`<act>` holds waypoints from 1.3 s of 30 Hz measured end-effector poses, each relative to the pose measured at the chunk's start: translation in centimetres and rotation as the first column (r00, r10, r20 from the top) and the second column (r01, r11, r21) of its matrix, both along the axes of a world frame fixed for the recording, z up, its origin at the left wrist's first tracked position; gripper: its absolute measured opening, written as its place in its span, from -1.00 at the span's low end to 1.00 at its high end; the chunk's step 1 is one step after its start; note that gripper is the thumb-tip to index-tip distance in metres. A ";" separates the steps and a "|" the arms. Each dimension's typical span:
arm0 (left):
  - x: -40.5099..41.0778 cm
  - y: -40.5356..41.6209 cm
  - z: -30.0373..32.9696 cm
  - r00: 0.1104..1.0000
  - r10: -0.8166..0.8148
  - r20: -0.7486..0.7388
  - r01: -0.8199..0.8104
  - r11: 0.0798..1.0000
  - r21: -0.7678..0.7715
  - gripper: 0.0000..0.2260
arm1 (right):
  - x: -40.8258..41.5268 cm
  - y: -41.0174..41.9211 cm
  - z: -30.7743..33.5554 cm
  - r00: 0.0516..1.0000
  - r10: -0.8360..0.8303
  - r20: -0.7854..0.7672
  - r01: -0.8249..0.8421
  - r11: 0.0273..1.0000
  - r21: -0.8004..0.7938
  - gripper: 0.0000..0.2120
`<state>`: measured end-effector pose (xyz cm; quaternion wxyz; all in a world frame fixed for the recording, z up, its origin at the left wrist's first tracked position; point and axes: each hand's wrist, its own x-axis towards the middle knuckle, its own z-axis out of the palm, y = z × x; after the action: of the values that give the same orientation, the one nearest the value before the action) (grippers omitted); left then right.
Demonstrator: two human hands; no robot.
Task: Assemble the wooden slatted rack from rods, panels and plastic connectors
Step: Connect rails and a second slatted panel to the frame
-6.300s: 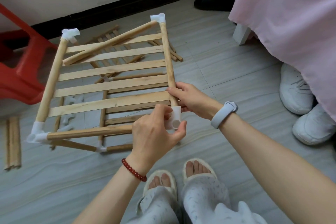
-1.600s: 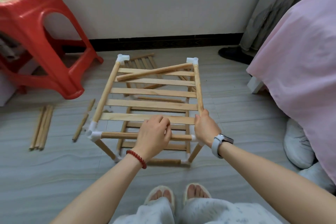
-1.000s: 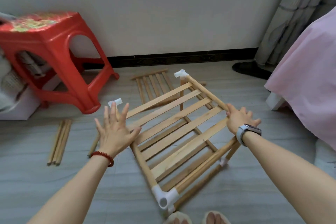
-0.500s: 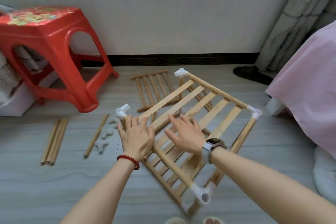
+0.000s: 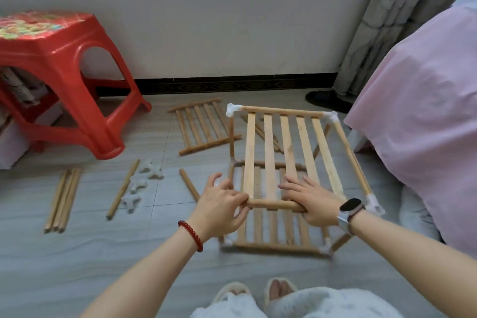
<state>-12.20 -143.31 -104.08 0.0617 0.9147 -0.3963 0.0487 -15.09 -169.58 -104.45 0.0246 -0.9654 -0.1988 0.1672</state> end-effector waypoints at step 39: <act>3.6 12.3 -25.3 0.356 0.752 -0.555 -0.655 0.624 0.426 -0.48 | 11.1 20.9 -22.8 0.785 -0.452 -0.424 0.540 0.834 0.111 -0.75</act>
<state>-8.57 -130.99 -129.43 0.1176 0.9428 0.0864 -0.2998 -4.02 -148.67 -127.20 0.2157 -0.9227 0.0546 0.3147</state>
